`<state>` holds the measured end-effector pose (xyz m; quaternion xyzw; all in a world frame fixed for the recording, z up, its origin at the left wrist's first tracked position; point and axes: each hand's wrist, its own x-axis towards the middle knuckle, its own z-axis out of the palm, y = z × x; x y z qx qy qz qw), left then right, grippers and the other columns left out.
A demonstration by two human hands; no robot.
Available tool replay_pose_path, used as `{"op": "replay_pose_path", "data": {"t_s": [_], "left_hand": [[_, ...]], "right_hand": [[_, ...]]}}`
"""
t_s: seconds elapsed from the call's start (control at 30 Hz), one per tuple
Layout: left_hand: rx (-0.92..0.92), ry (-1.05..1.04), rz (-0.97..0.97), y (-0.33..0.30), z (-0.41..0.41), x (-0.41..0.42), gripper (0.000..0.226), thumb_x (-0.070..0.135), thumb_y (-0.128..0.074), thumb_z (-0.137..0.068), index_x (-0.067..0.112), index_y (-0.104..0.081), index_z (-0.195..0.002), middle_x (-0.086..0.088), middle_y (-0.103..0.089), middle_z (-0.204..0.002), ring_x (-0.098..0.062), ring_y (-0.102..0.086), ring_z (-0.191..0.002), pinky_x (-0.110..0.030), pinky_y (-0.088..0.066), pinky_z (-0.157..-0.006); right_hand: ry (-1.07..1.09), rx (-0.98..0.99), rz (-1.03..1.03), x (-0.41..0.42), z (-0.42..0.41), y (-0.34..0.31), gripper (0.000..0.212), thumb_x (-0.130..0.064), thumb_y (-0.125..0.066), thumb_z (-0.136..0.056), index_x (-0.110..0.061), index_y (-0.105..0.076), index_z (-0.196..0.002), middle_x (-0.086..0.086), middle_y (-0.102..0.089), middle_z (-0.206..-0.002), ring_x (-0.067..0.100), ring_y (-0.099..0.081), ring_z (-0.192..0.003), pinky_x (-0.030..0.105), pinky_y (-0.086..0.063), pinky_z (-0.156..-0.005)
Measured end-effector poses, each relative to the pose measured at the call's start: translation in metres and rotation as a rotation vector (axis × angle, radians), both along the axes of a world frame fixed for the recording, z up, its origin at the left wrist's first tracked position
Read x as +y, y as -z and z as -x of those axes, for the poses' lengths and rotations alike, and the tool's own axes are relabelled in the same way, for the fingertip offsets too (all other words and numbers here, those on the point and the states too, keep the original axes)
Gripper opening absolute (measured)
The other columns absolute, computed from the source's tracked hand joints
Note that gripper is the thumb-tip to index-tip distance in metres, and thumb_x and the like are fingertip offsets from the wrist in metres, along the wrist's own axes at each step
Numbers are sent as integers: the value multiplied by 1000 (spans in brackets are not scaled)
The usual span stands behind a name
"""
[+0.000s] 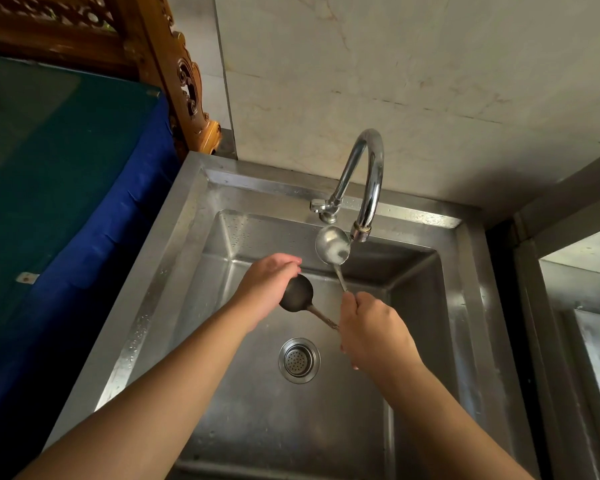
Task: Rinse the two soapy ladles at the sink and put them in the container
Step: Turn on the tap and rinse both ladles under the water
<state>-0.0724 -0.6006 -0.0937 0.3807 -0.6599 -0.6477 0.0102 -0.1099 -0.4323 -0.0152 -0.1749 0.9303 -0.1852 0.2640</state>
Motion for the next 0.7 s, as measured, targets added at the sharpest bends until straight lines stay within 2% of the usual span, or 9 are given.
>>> {"op": "replay_pose_path", "data": {"t_s": [0.1, 0.23, 0.27, 0.33, 0.43, 0.5, 0.6, 0.63, 0.7], "left_hand": [[2, 54, 84, -6, 7, 1, 43, 36, -59, -77, 30, -69, -118, 8, -71, -115, -9, -64, -107, -26, -48, -93], [107, 180, 187, -16, 20, 7, 53, 31, -69, -76, 36, -59, -128, 22, -61, -113, -5, -55, -115, -1, -36, -81], [108, 224, 220, -15, 22, 9, 59, 30, -73, -76, 38, -56, -133, 20, -57, -116, -4, -51, -120, -2, -33, -86], [69, 290, 276, -13, 25, 12, 80, 37, -82, -72, 43, -47, -143, 11, -47, -128, -4, -41, -126, -17, -29, -100], [103, 296, 302, -8, 31, 17, 95, 42, -91, -64, 45, -45, -146, 4, -45, -141, -6, -40, -131, -25, -30, -106], [147, 282, 296, -4, 37, 19, 92, 42, -93, -61, 41, -51, -143, 4, -52, -141, -7, -45, -131, -24, -35, -104], [188, 239, 334, 0, 46, 22, 68, 38, -95, -57, 36, -66, -119, 15, -66, -114, 14, -56, -103, 0, -37, -80], [186, 220, 346, 1, 49, 22, 60, 37, -95, -57, 38, -67, -109, 19, -67, -104, 18, -57, -92, 2, -38, -72], [168, 183, 365, 2, 55, 22, 48, 37, -95, -55, 35, -69, -95, 20, -69, -91, 13, -60, -80, -2, -40, -64]], "right_hand": [[-14, 45, -33, 1, -2, 1, 38, -31, -25, -102, -9, -56, -97, 13, -69, -89, 35, -69, -82, 46, -60, -75], [-226, 156, -168, 5, 2, 2, 23, -15, -36, -101, -6, -56, -108, 12, -65, -102, 33, -67, -88, 38, -57, -72], [-282, 174, -207, 6, 3, 2, 20, -12, -41, -99, -6, -56, -111, 12, -64, -104, 32, -68, -88, 34, -54, -67], [-347, 186, -265, 8, 4, 2, 20, -10, -43, -98, -6, -55, -114, 11, -63, -107, 29, -67, -88, 31, -46, -61], [-446, 221, -340, 10, 5, 2, 25, -9, -42, -99, -4, -53, -120, 12, -61, -111, 29, -66, -92, 32, -46, -66], [-454, 211, -349, 12, 7, 3, 25, -10, -44, -99, -4, -53, -122, 12, -61, -112, 29, -66, -93, 33, -49, -69], [-429, 175, -337, 14, 11, 2, 24, -11, -41, -101, -4, -56, -119, 12, -63, -109, 29, -68, -91, 34, -55, -74], [-417, 158, -335, 14, 11, 1, 25, -10, -39, -101, -5, -56, -117, 12, -64, -107, 30, -68, -90, 35, -56, -74], [-412, 151, -316, 15, 9, 1, 26, -10, -36, -101, -6, -57, -116, 10, -63, -104, 29, -67, -88, 32, -53, -69]]}}
